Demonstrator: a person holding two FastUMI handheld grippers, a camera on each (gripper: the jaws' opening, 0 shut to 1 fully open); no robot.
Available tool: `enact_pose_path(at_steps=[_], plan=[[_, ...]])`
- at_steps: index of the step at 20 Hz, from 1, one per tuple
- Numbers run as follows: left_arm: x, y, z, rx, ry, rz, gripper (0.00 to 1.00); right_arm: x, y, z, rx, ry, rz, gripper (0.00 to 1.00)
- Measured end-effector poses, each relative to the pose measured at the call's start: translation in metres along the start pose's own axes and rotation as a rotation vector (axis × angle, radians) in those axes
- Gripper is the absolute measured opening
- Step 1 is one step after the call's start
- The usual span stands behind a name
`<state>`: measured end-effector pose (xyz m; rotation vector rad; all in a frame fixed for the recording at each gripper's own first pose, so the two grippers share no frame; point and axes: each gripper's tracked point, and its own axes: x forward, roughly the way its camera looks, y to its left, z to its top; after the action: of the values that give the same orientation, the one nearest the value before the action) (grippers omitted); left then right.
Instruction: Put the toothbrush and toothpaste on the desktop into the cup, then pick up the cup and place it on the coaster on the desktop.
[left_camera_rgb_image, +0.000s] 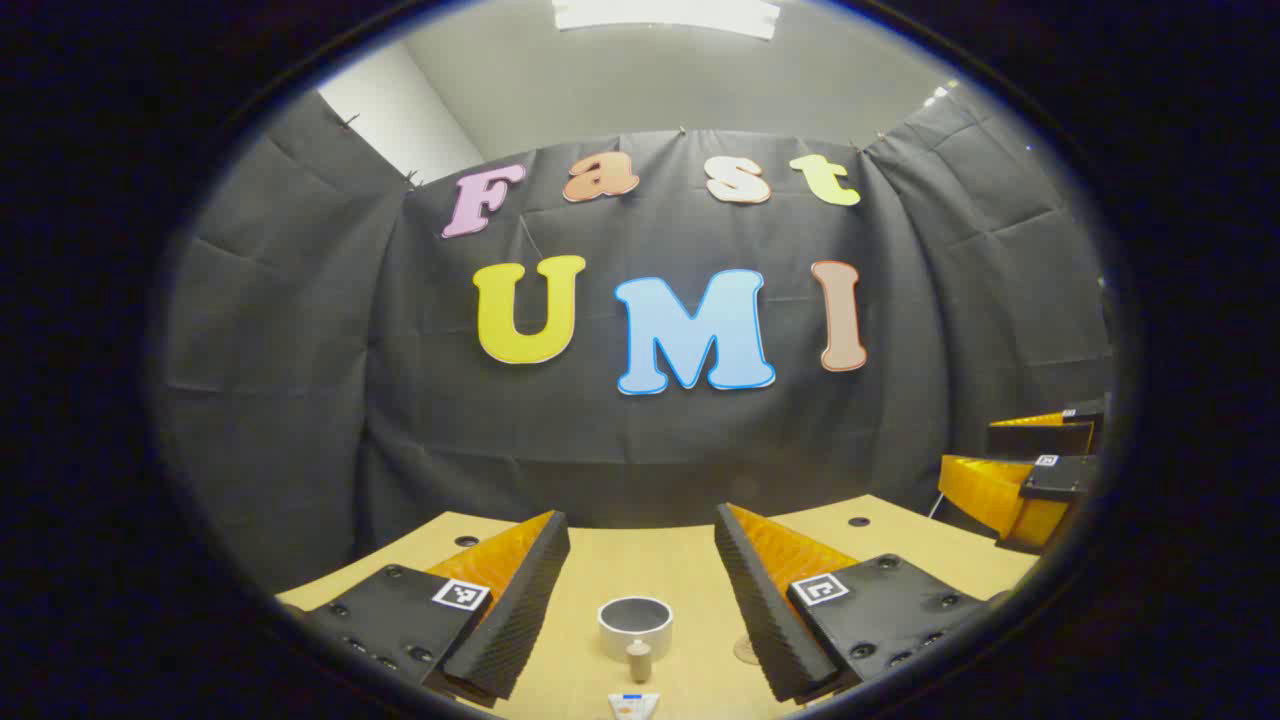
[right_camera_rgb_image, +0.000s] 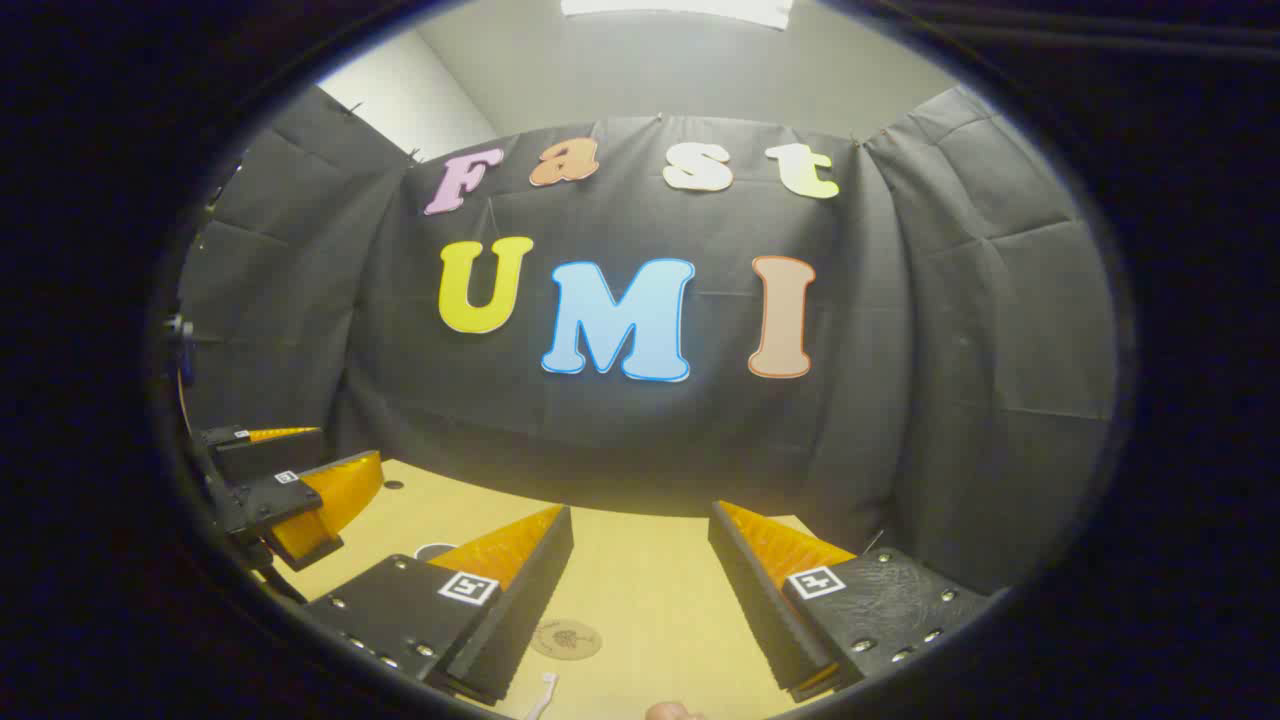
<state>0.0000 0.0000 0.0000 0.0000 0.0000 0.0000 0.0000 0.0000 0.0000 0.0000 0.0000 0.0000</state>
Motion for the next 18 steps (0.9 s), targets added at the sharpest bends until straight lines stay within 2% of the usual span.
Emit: enact_pose_path(at_steps=[5, 9, 14, 18], plan=[[0.016, -0.004, 0.006, -0.019, 0.006, -0.045, 0.94, 0.008, 0.005, 0.000, 0.020, 0.010, -0.006, 0.89], [0.025, -0.005, -0.009, -0.045, 0.051, -0.074, 0.94, 0.010, 0.003, -0.001, 0.054, 0.038, -0.035, 0.89], [0.031, -0.005, -0.033, -0.033, 0.126, -0.104, 0.94, 0.008, 0.003, -0.035, 0.047, 0.169, -0.056, 0.91], [0.026, -0.005, -0.065, -0.024, 0.229, -0.133, 0.94, 0.004, 0.017, -0.063, 0.084, 0.297, -0.032, 0.90]])
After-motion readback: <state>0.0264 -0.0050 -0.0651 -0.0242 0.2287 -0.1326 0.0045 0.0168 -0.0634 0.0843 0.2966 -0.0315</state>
